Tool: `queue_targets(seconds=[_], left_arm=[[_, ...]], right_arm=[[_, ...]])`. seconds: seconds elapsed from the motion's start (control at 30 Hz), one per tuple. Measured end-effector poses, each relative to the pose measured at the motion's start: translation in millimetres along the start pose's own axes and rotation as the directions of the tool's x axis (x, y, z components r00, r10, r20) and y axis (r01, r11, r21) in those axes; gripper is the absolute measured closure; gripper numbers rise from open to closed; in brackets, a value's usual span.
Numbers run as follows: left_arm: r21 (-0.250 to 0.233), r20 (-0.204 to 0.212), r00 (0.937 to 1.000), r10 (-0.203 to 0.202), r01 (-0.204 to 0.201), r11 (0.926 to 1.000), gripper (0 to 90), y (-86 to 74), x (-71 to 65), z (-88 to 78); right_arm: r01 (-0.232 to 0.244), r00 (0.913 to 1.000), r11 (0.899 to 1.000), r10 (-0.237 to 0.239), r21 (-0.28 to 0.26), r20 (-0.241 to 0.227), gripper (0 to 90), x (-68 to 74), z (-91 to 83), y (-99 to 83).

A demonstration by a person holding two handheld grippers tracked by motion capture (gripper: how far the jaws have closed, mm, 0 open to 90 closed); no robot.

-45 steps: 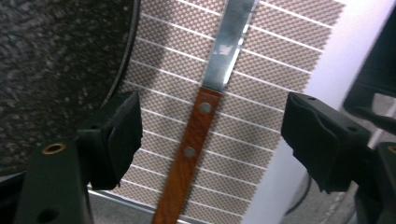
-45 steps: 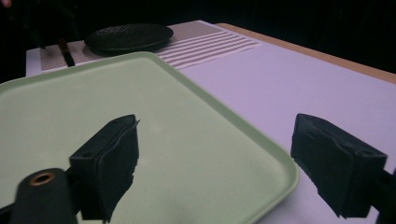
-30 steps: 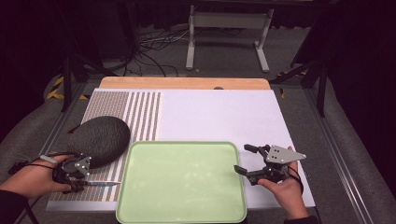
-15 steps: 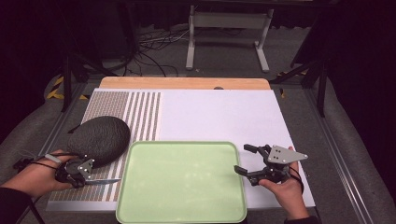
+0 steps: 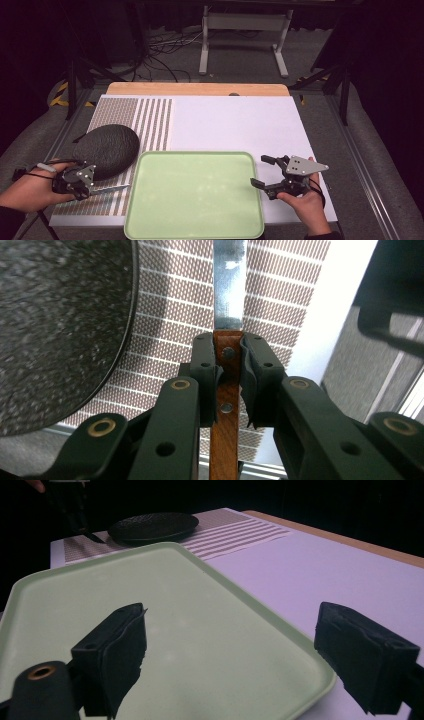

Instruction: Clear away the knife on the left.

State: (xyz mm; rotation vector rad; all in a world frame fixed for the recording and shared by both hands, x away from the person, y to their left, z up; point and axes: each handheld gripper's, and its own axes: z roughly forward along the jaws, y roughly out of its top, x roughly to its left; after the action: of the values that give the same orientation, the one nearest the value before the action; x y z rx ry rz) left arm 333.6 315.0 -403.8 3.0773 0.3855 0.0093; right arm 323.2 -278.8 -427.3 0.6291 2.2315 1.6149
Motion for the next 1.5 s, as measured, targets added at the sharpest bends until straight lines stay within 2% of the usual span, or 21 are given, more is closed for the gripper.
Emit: queue_targets(seconds=[0.07,0.17,0.37,0.4,0.6,0.73,0.83,0.87,0.9,0.93,0.97,1.0,1.03,1.07,1.13,1.2,1.23,1.4,1.43,1.47,1.5], left_arm=[[-0.02,0.003,0.9998,-0.02,0.02,0.9996,77.8,0.5,-0.9,-3.9],[-0.068,0.03,0.9961,-0.083,0.085,0.9941,77.8,1.0,-3.2,-12.0],[-0.145,0.082,0.9764,-0.2,0.21,0.9668,77.9,3.0,-6.7,-22.0],[-0.145,0.082,0.9764,-0.2,0.21,0.9668,77.9,3.0,-6.7,-22.0],[-0.195,0.135,0.9456,-0.296,0.318,0.9277,77.9,11.6,-11.1,-28.5],[-0.228,0.154,0.9219,-0.356,0.383,0.8951,77.9,16.3,-13.0,-32.8],[-0.246,0.174,0.8988,-0.402,0.435,0.8661,77.8,21.6,-16.4,-35.4],[-0.248,0.179,0.8937,-0.411,0.446,0.8603,77.9,23.2,-17.3,-35.9],[-0.257,0.174,0.8942,-0.413,0.446,0.8576,77.9,24.8,-17.4,-36.0],[-0.25,0.188,0.8838,-0.428,0.465,0.8494,77.9,26.6,-19.1,-36.7],[-0.259,0.184,0.8856,-0.426,0.462,0.8482,77.9,27.8,-18.7,-36.9],[-0.265,0.19,0.8772,-0.441,0.478,0.8374,77.8,29.9,-19.9,-37.3],[-0.266,0.191,0.8745,-0.446,0.483,0.8341,77.8,31.3,-20.5,-37.6],[-0.268,0.196,0.8673,-0.458,0.496,0.8258,77.9,32.7,-21.4,-37.6],[-0.264,0.202,0.8397,-0.504,0.542,0.7977,77.9,37.8,-24.0,-38.9],[-0.263,0.21,0.8218,-0.53,0.569,0.7791,77.8,41.2,-25.5,-39.7],[-0.268,0.215,0.8167,-0.536,0.577,0.772,77.8,43.0,-26.1,-39.7],[-0.268,0.237,0.7967,-0.556,0.604,0.7507,77.8,52.1,-29.2,-38.8],[-0.268,0.237,0.7967,-0.556,0.604,0.7507,77.8,52.1,-29.2,-38.8],[-0.268,0.25,0.788,-0.563,0.615,0.7417,77.8,54.3,-29.9,-38.4],[-0.275,0.248,0.7873,-0.564,0.616,0.7383,77.8,55.7,-30.1,-38.4]], right_arm=[[0.0,1.0,1.0,0.0,0.0,0.002,13.2,-0.1,-0.1,0.0],[-0.001,1.0,1.0,0.001,0.005,0.003,13.1,-0.1,-0.3,-0.2],[-0.004,1.0,1.0,0.003,0.003,0.007,13.2,-0.3,-2.0,0.6],[-0.005,1.0,1.0,0.005,0.003,0.007,13.2,-0.3,-2.2,0.6],[-0.006,0.9999,1.0,0.006,0.008,0.011,12.8,-0.6,-2.5,0.6],[-0.001,0.9999,1.0,0.001,0.008,0.016,12.3,-0.8,-3.2,1.1],[0.009,0.9996,1.0,-0.008,0.0,0.027,9.7,-1.8,-3.8,1.5],[0.012,0.9994,1.0,-0.012,-0.002,0.031,8.2,-2.1,-3.9,1.5],[0.018,0.9992,1.0,-0.018,0.0,0.035,7.4,-2.4,-4.1,1.7],[0.021,0.9991,1.0,-0.021,0.001,0.038,6.9,-2.5,-4.3,1.8],[0.023,0.9989,1.0,-0.023,-0.002,0.042,6.4,-2.5,-4.4,1.9],[0.022,0.9988,1.0,-0.021,-0.006,0.044,6.2,-2.6,-4.6,1.9],[0.02,0.9988,1.0,-0.019,-0.009,0.046,6.1,-2.8,-5.0,2.0],[0.019,0.9988,1.0,-0.019,-0.012,0.046,6.1,-3.0,-5.2,2.1],[0.018,0.9986,1.0,-0.018,-0.014,0.049,5.6,-3.4,-5.9,2.4],[0.016,0.9986,1.0,-0.016,-0.014,0.05,5.6,-3.5,-6.0,2.3],[0.017,0.9986,1.0,-0.016,-0.013,0.05,5.6,-3.5,-6.0,2.1],[0.017,0.9986,1.0,-0.017,-0.011,0.051,5.6,-3.6,-6.1,2.0],[0.017,0.9986,1.0,-0.017,-0.011,0.051,5.6,-3.6,-6.1,2.0],[0.017,0.9986,1.0,-0.017,-0.011,0.049,5.6,-3.6,-6.3,2.0],[0.017,0.9986,1.0,-0.017,-0.011,0.049,5.6,-3.6,-6.3,2.0]])
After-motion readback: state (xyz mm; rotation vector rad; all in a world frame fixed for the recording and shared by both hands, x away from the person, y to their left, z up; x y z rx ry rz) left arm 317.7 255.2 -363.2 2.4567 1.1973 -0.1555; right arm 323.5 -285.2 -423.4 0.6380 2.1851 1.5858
